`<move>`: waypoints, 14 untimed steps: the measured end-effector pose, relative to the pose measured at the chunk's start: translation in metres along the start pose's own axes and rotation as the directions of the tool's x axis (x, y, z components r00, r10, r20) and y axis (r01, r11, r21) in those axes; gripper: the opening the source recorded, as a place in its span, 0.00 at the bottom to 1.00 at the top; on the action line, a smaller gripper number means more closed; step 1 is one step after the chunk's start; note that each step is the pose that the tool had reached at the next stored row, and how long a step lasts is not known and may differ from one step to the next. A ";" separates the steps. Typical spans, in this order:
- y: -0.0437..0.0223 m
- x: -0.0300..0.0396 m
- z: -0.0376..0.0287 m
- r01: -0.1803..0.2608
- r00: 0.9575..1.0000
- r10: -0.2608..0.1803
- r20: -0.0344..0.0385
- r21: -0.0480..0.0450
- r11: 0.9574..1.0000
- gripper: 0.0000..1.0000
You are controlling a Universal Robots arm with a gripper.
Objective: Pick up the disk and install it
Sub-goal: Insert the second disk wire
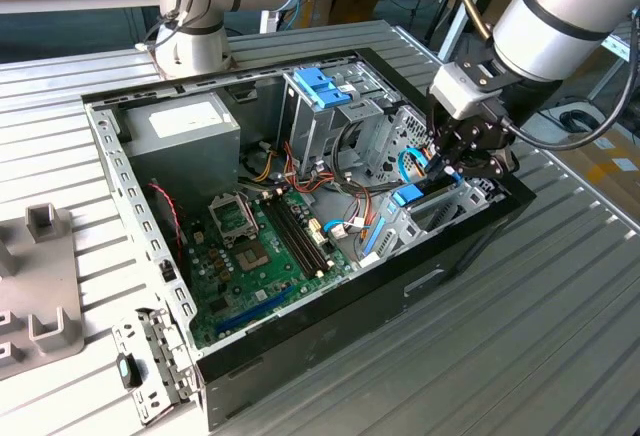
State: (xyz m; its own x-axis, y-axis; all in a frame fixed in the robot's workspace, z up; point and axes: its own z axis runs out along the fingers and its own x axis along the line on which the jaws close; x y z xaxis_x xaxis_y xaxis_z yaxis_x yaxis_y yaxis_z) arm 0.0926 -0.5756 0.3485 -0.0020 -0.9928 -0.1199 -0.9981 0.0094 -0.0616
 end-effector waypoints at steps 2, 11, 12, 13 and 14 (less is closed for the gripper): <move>0.0001 0.0001 0.0010 0.000 1.000 0.000 0.000 0.000 1.000 0.16; 0.0004 0.0009 0.0071 0.001 1.000 -0.001 0.000 0.000 1.000 0.16; 0.0005 0.0009 0.0076 0.001 1.000 -0.001 0.000 0.000 1.000 0.16; 0.0005 0.0010 0.0081 0.001 1.000 -0.001 0.000 0.000 1.000 0.16; 0.0005 0.0010 0.0085 0.001 1.000 -0.001 0.000 0.000 1.000 0.16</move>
State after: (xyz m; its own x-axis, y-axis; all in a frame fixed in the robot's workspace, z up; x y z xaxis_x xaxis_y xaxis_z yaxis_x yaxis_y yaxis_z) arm 0.0926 -0.5756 0.3399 -0.0008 -0.9928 -0.1196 -0.9981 0.0082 -0.0615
